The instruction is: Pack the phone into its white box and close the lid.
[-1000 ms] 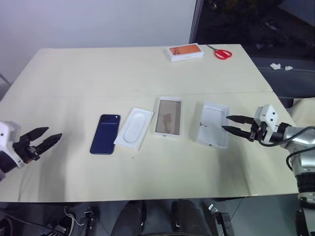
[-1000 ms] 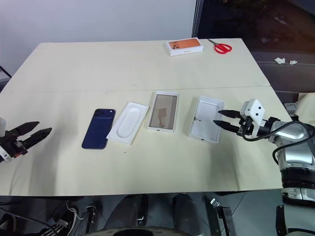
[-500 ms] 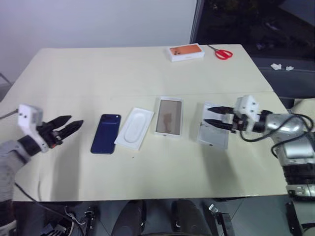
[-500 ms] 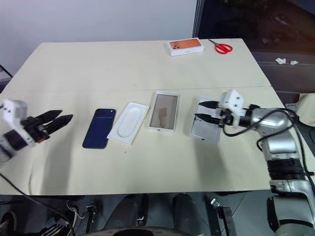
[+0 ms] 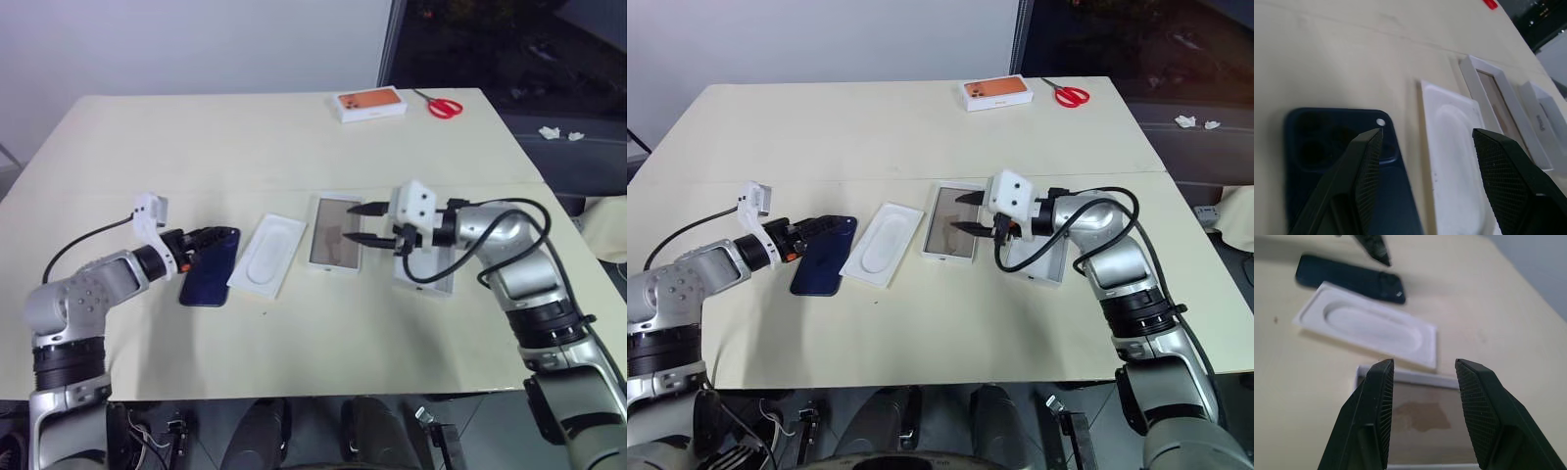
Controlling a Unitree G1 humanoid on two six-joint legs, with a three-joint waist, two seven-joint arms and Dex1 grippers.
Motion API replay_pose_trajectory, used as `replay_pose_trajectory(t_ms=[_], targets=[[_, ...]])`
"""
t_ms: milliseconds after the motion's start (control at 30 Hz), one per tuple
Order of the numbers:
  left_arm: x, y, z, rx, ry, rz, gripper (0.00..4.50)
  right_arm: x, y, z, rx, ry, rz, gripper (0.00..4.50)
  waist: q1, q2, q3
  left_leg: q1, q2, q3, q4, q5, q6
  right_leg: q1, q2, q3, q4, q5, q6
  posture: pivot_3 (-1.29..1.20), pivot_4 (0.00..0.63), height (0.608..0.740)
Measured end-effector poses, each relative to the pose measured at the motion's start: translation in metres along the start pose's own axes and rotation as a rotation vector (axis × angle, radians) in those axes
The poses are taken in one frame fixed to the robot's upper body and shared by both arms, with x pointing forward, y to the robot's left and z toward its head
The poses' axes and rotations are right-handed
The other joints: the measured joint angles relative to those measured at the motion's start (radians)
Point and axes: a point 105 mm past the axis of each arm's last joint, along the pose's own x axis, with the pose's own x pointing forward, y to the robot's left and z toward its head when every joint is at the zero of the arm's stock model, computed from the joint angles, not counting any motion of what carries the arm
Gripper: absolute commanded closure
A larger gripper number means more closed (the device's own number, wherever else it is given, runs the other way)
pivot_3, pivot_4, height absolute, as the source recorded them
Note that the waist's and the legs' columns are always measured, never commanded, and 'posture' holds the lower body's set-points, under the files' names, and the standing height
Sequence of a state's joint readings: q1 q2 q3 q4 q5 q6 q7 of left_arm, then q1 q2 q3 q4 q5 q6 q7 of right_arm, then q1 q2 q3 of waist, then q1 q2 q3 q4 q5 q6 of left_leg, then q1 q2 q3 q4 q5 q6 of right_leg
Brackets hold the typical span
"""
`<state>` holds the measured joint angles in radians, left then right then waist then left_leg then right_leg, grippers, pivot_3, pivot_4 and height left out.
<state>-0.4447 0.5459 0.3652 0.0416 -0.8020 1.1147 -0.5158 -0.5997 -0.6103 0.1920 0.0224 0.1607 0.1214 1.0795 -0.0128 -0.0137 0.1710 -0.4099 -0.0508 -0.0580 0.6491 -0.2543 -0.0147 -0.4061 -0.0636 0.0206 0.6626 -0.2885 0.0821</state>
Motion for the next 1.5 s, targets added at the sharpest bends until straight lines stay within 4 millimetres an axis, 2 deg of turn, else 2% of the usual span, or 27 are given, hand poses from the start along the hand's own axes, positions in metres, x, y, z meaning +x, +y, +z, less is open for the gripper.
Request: replay_pose_trajectory(t_ms=[200, 333, 400, 500, 533, 767, 1133, 1500], targets=[[0.013, -0.005, -0.015, -0.071, 0.089, -0.043, 1.41, 0.015, 0.007, 0.003, 0.001, -0.022, 0.008, 2.41, -0.002, 0.0, 0.0, 0.0, 0.0, 0.0, -0.001, 0.004, -0.006, -0.001, 0.001, 0.0, 0.001, 0.0, 0.0, 0.0, 0.15, 0.74], [0.018, -0.005, -0.018, -0.082, 0.11, -0.051, 1.41, 0.019, 0.008, 0.002, 0.004, -0.017, 0.01, 2.41, -0.001, 0.0, 0.0, 0.0, 0.0, 0.0, 0.0, 0.004, -0.006, -0.001, 0.0, 0.0, 0.001, 0.0, 0.0, 0.0, 0.15, 0.74], [0.018, -0.004, -0.014, -0.077, 0.107, -0.052, 1.41, 0.019, 0.008, 0.001, 0.012, -0.017, 0.011, 2.96, 0.0, 0.0, 0.0, 0.0, 0.0, 0.0, 0.0, 0.004, -0.006, -0.001, 0.0, 0.0, 0.001, 0.0, 0.0, 0.0, 0.15, 0.74], [0.017, -0.004, -0.009, -0.07, 0.099, -0.055, 1.41, 0.019, 0.008, 0.002, 0.028, -0.023, 0.013, 4.3, 0.0, 0.0, 0.0, 0.0, 0.0, 0.0, -0.001, 0.004, -0.006, -0.001, 0.0, 0.001, 0.001, 0.0, 0.0, 0.0, 0.15, 0.74], [0.017, -0.003, -0.01, -0.074, 0.1, -0.056, 1.41, 0.019, 0.008, 0.002, 0.031, -0.024, 0.013, 4.41, 0.0, 0.0, 0.0, 0.0, 0.0, 0.0, -0.001, 0.004, -0.006, -0.001, 0.0, 0.001, 0.001, 0.0, 0.0, 0.0, 0.15, 0.74], [0.02, 0.004, -0.017, -0.134, 0.117, -0.053, 1.41, 0.022, 0.009, 0.003, 0.054, -0.035, 0.012, 4.41, -0.001, 0.0, 0.0, 0.0, 0.0, -0.001, -0.001, 0.004, -0.006, -0.001, 0.0, 0.0, 0.001, 0.0, 0.0, 0.0, 0.15, 0.74], [0.035, -0.007, -0.02, -0.205, 0.191, -0.088, 1.41, 0.023, 0.009, 0.003, 0.047, -0.036, 0.007, 4.41, -0.003, 0.0, 0.0, 0.0, -0.001, -0.001, -0.001, 0.004, -0.006, -0.001, 0.0, 0.001, 0.001, 0.0, 0.0, 0.0, 0.15, 0.74], [0.038, -0.009, -0.022, -0.232, 0.205, -0.098, 1.41, 0.024, 0.009, 0.004, 0.026, -0.033, 0.003, 4.41, -0.001, -0.001, 0.0, 0.0, -0.001, -0.001, -0.001, 0.004, -0.007, -0.001, 0.0, 0.001, 0.001, 0.0, 0.0, 0.0, 0.15, 0.74]])
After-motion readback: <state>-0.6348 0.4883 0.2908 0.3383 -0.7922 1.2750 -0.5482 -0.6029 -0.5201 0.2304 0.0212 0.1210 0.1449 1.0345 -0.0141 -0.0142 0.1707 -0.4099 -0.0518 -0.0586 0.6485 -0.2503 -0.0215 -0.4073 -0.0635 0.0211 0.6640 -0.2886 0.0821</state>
